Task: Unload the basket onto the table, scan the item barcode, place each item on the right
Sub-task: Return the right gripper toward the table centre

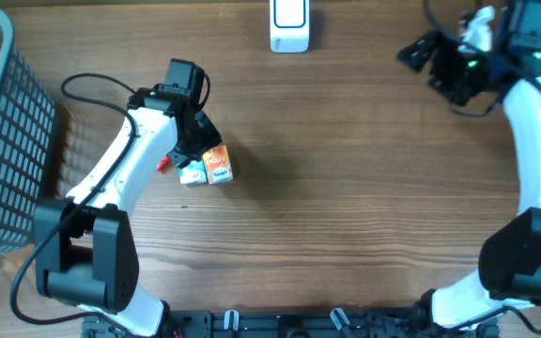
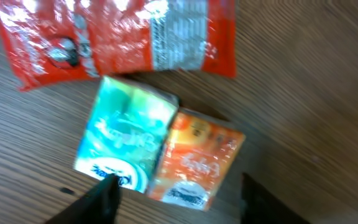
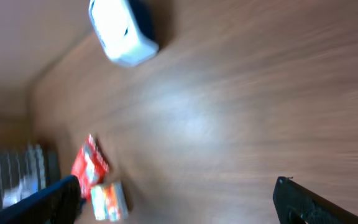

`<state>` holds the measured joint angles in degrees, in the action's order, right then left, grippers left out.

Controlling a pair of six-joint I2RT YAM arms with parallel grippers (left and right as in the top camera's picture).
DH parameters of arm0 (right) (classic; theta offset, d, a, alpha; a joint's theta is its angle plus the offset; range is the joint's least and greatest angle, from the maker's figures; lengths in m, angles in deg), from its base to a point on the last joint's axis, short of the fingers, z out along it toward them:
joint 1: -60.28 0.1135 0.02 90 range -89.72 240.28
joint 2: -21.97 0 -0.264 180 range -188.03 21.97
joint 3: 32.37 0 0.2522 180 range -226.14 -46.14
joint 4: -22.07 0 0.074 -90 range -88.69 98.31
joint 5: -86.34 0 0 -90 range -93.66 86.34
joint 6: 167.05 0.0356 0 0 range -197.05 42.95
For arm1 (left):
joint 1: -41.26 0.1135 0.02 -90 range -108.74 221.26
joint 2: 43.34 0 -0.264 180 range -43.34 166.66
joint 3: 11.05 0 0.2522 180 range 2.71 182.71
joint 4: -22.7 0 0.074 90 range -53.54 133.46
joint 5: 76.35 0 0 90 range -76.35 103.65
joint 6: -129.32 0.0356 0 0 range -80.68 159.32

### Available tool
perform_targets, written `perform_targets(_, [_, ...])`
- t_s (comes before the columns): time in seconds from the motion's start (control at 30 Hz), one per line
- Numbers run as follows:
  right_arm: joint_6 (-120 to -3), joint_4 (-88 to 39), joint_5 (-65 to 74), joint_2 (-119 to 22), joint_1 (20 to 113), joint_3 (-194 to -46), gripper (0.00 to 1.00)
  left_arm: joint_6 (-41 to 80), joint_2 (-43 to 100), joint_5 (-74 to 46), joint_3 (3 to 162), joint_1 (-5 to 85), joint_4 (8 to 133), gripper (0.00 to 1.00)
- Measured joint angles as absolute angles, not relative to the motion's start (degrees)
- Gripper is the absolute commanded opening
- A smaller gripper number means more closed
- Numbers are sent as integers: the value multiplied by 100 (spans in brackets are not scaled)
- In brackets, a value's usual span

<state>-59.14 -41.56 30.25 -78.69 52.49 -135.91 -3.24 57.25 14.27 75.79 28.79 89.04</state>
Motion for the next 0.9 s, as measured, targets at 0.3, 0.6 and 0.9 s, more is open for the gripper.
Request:
perform_targets(0.3, [-5951,-2982,3041,-7880,6797,-12341,100,-298,5725,1663,7579,3257,9179,60])
perform_targets(0.6, [-4648,-945,2669,-7908,8139,-11272,98,-77,5725,1705,7579,3447,9326,46])
perform_targets(0.9, [-4321,-757,1629,-7908,9280,-11215,98,312,5725,1191,7579,4295,9310,27])
